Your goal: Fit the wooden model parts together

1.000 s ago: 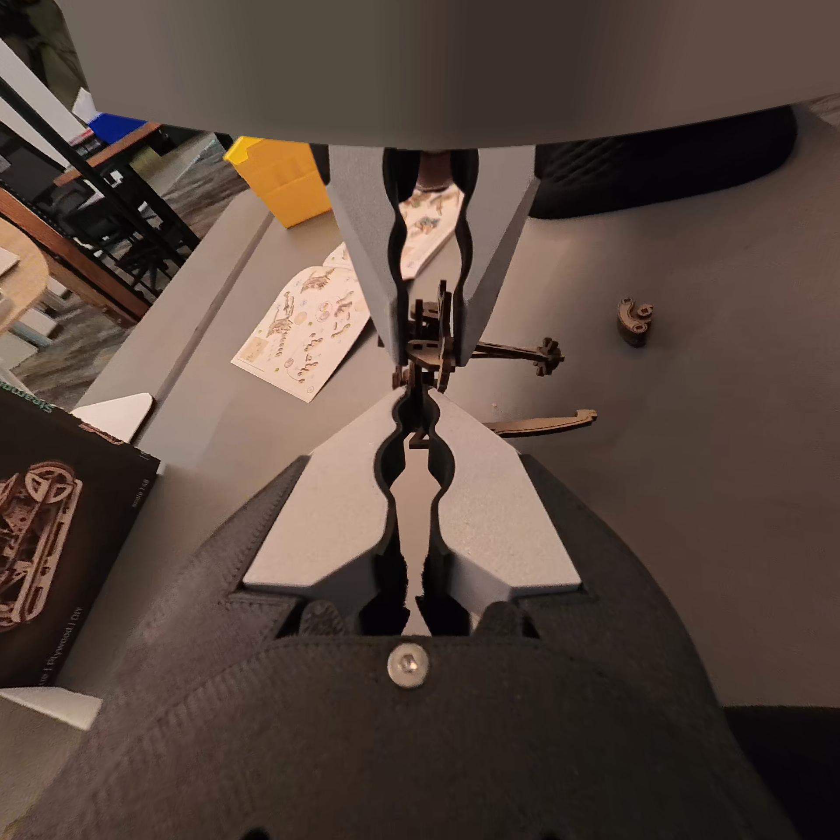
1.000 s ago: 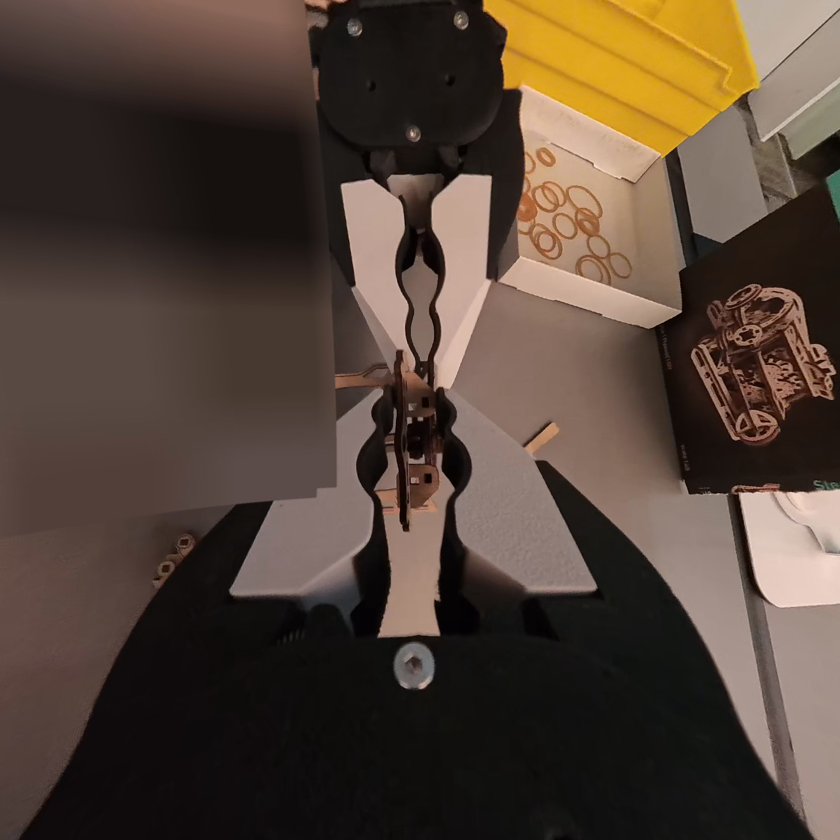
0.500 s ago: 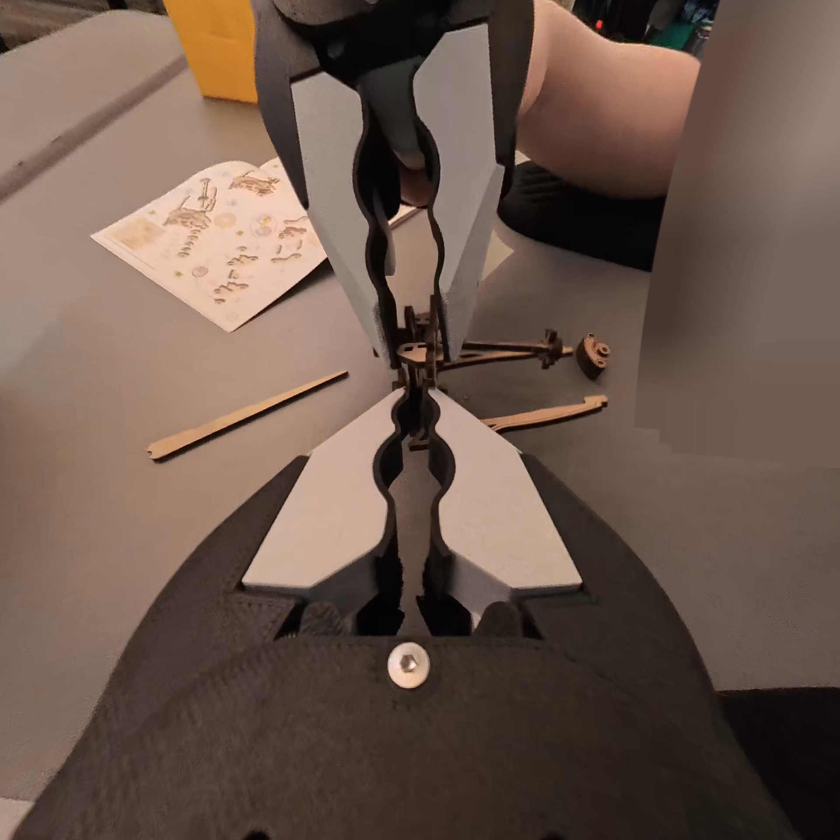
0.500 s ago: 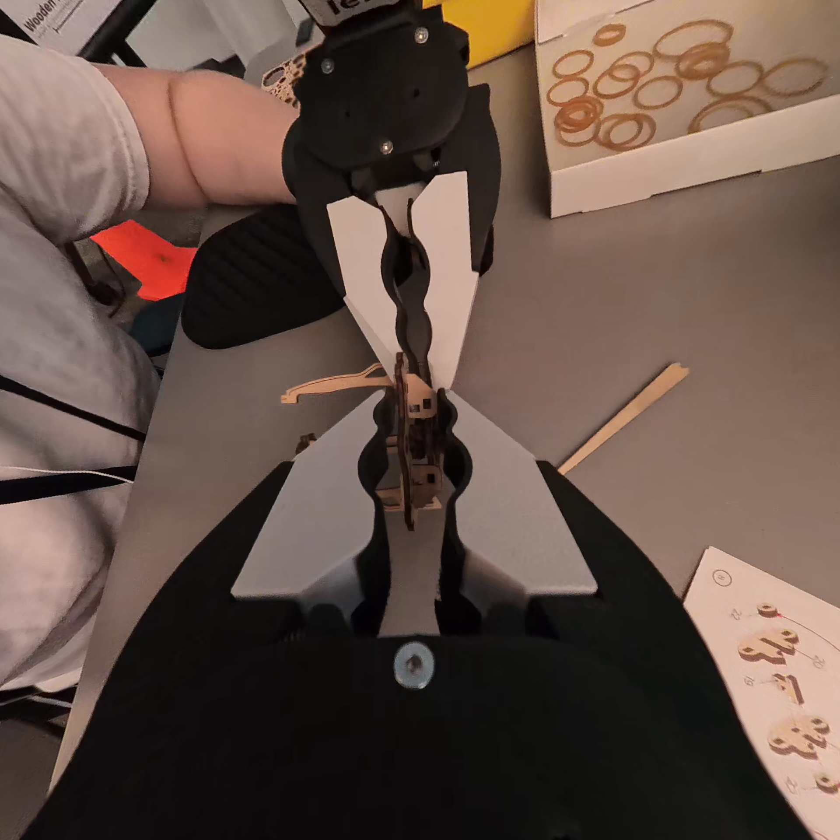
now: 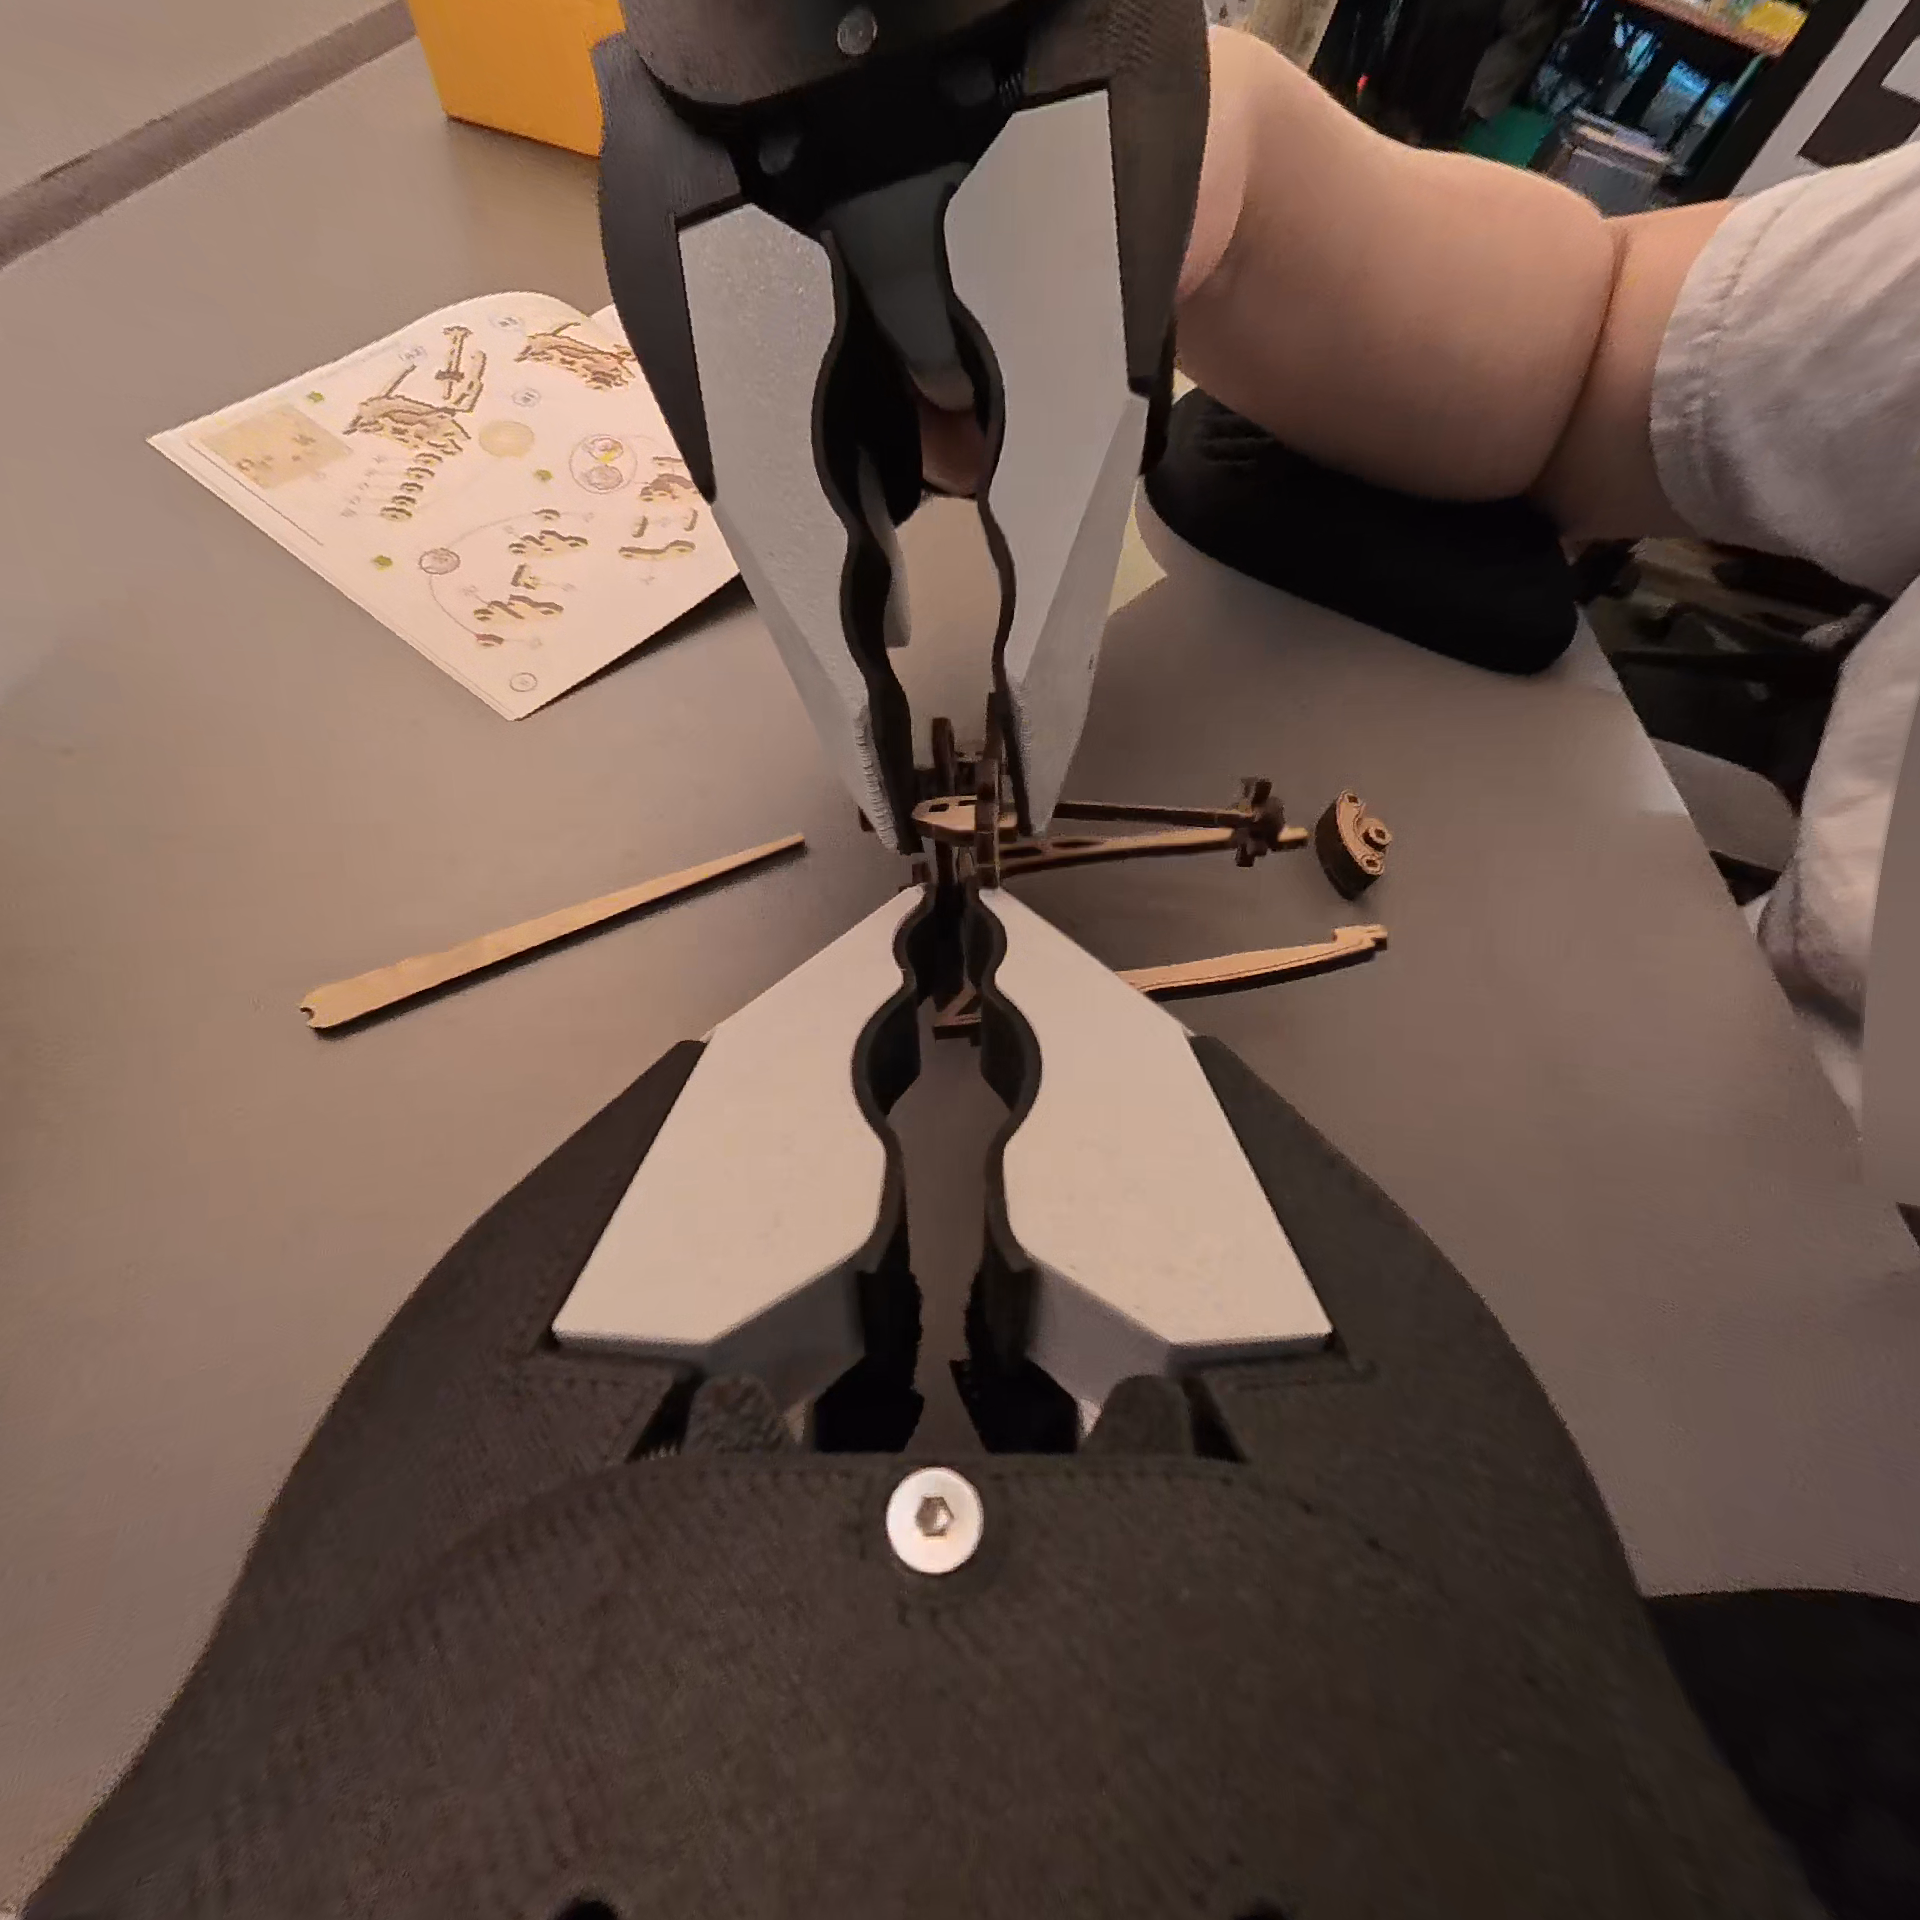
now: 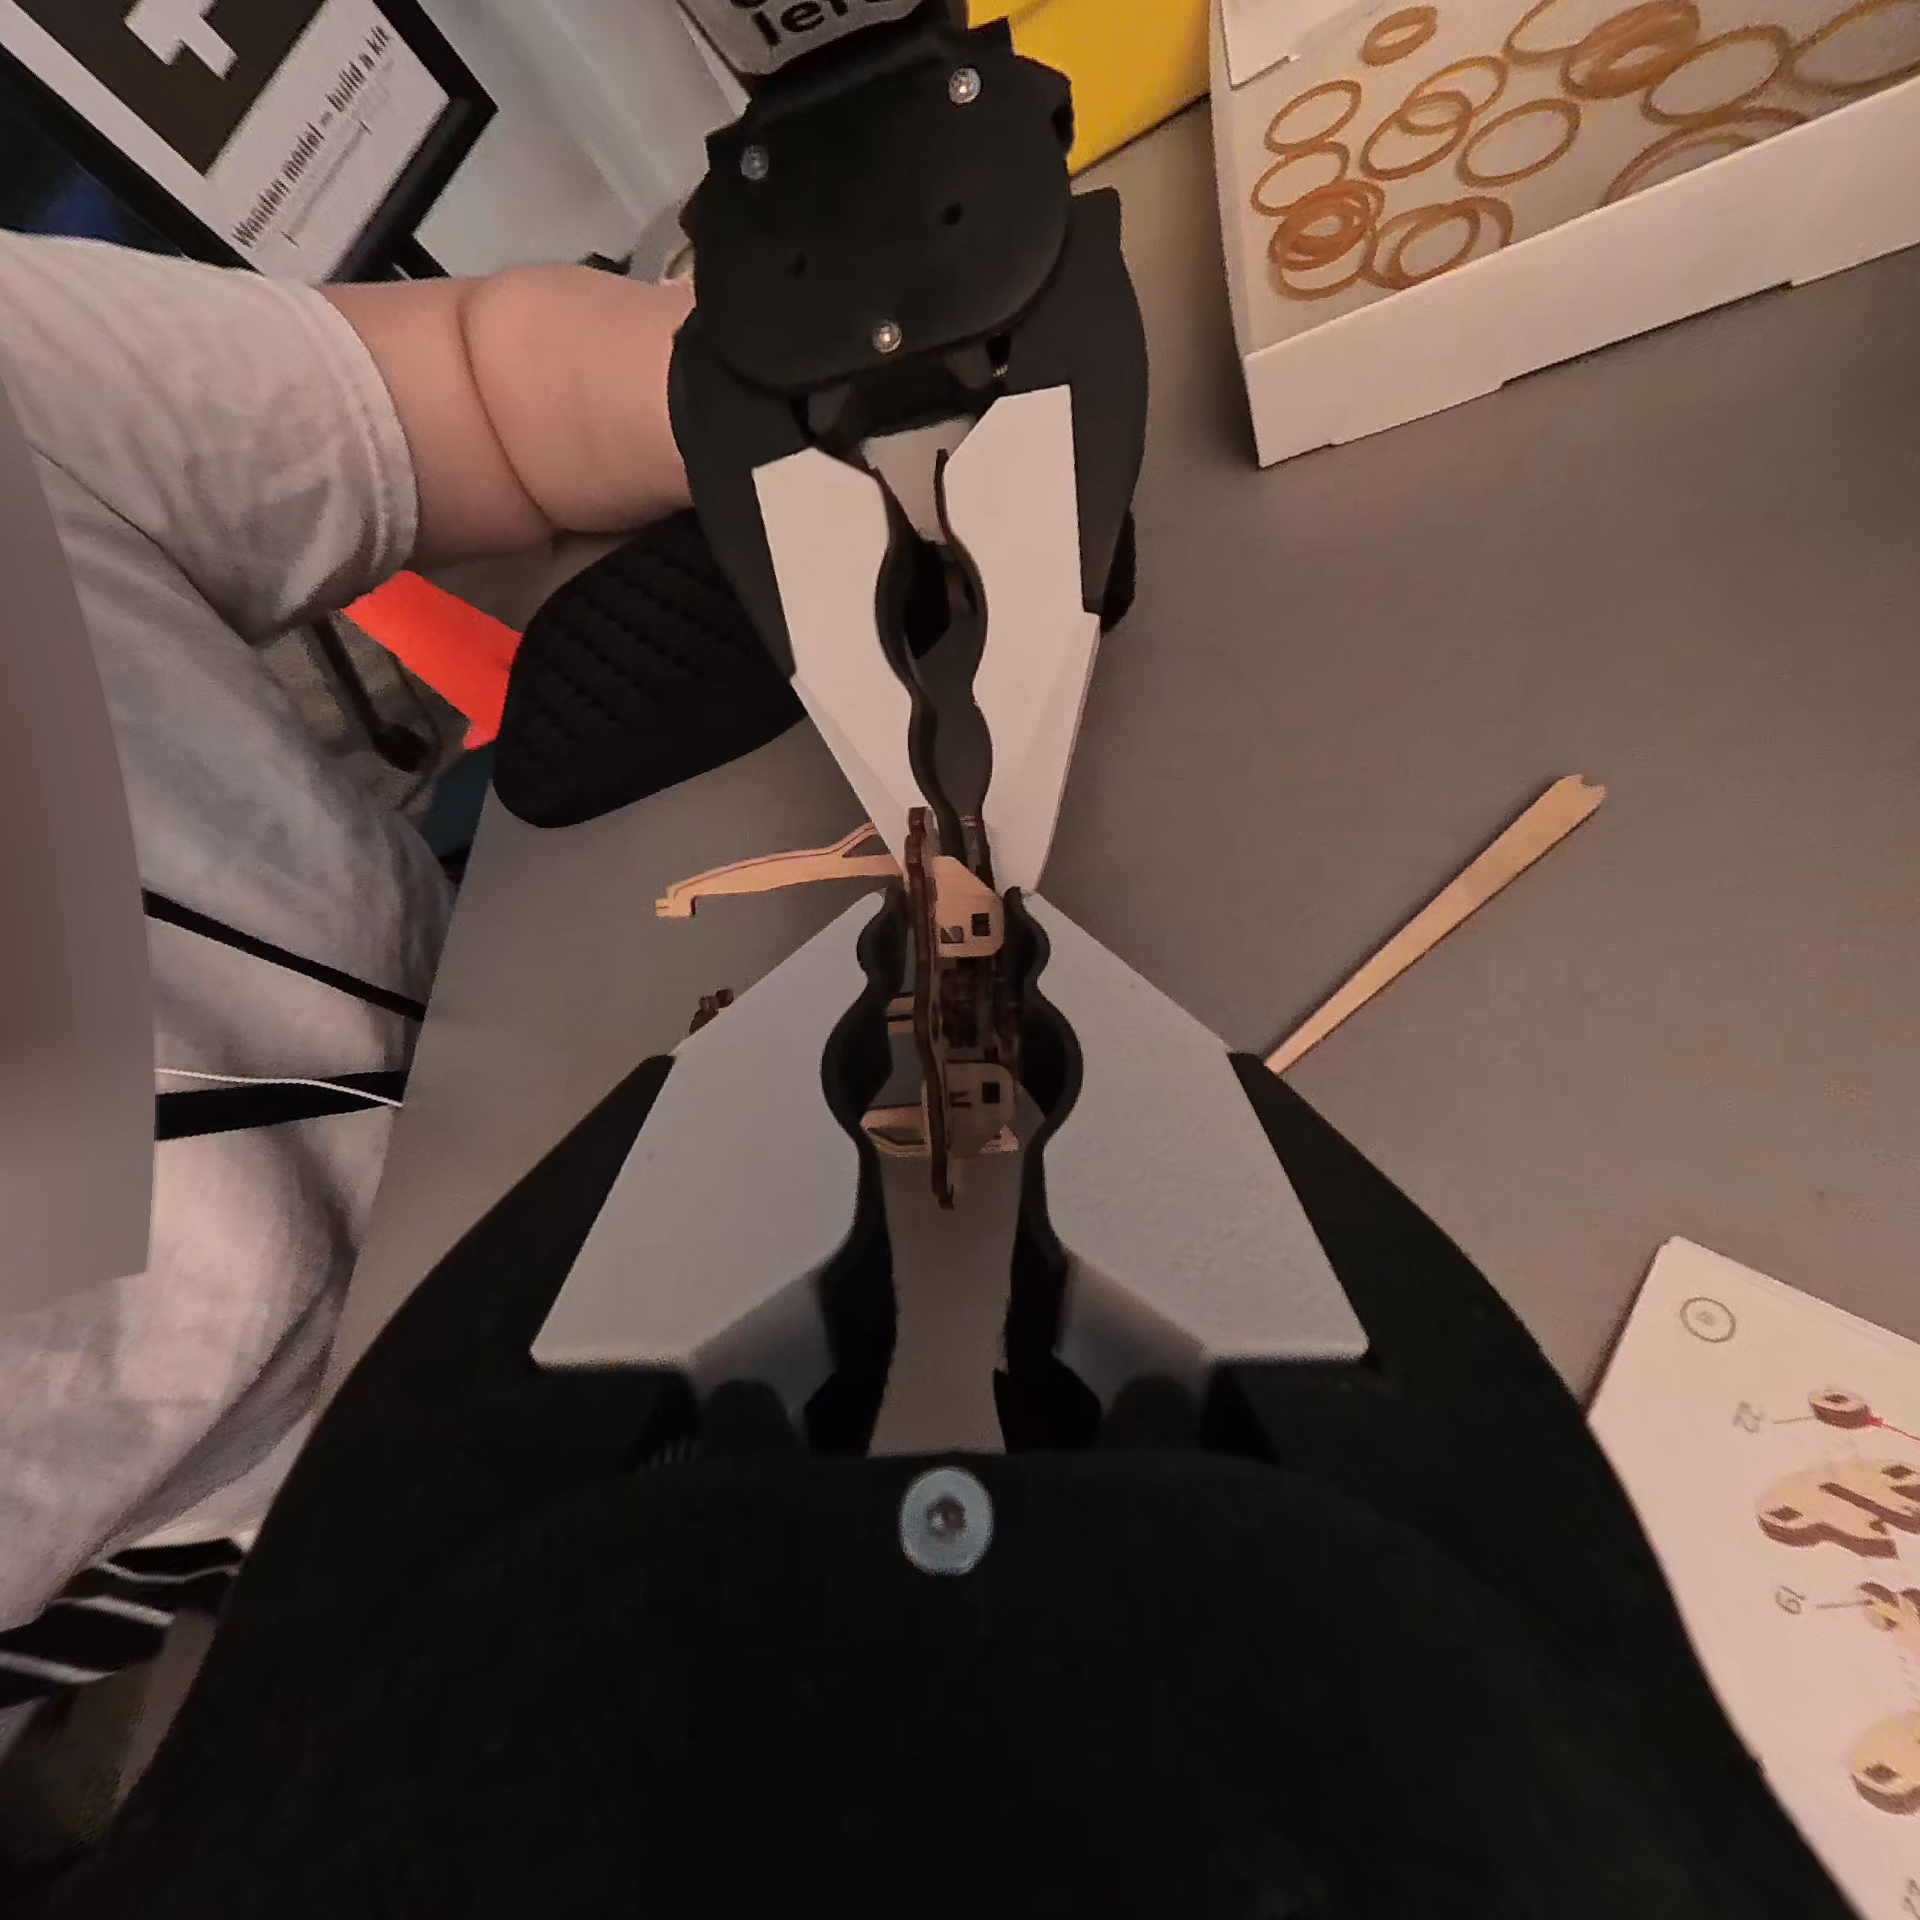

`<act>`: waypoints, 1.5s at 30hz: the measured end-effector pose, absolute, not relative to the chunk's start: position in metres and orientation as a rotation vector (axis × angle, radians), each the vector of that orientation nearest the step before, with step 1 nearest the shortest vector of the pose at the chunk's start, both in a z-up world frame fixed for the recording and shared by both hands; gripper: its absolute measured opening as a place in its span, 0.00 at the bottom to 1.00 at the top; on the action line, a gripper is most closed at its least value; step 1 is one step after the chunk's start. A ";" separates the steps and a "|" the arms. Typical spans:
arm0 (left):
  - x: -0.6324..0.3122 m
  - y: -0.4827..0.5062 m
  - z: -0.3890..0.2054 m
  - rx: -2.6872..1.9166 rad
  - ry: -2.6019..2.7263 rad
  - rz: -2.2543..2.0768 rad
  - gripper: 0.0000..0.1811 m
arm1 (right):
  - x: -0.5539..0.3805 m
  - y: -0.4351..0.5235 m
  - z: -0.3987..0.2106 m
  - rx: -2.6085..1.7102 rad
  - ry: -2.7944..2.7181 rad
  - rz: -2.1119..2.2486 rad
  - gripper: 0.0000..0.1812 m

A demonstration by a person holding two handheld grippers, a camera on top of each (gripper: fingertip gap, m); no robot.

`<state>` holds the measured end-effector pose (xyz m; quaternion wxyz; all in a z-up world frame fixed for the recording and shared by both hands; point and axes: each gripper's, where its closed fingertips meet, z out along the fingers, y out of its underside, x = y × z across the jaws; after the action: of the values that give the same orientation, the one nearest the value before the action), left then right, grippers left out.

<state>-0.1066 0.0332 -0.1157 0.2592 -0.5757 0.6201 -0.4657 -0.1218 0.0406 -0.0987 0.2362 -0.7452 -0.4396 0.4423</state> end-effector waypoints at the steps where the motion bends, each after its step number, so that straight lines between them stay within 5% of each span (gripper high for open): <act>1: -0.106 0.033 -0.115 -1.568 1.678 -1.284 0.00 | -0.121 0.040 -0.098 -2.044 -1.197 1.240 0.09; 30: -0.107 0.033 -0.114 -1.582 1.652 -1.238 0.00 | -0.122 0.038 -0.099 -1.945 -1.267 1.039 0.10; 45: -0.118 0.021 -0.113 -1.317 1.760 -1.061 0.00 | -0.135 0.022 -0.100 -1.793 -1.372 0.577 0.09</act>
<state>-0.1184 0.0209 -0.1129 0.3432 -0.5069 0.6773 -0.4081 -0.1348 0.0222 -0.0996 0.3948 -0.7069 -0.5409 0.2276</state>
